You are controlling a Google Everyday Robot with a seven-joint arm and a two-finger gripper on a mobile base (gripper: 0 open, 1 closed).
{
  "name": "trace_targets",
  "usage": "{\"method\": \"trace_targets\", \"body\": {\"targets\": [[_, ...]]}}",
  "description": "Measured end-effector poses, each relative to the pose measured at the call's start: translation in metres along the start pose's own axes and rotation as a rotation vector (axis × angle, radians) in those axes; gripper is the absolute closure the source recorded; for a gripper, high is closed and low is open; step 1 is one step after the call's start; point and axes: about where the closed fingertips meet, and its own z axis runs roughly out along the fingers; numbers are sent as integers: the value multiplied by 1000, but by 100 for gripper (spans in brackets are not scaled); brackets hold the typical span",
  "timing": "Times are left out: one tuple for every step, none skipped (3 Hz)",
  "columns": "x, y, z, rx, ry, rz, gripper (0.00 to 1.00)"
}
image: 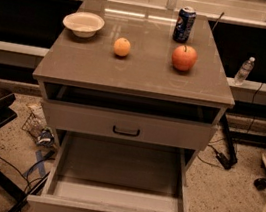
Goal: Close middle drawer
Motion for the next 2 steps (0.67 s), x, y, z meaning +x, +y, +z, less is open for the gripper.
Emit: {"method": "trace_targets", "body": {"targets": [[3,10,29,-34,-9,-10,0],[20,38,97,-110,-43,-4,0]]}}
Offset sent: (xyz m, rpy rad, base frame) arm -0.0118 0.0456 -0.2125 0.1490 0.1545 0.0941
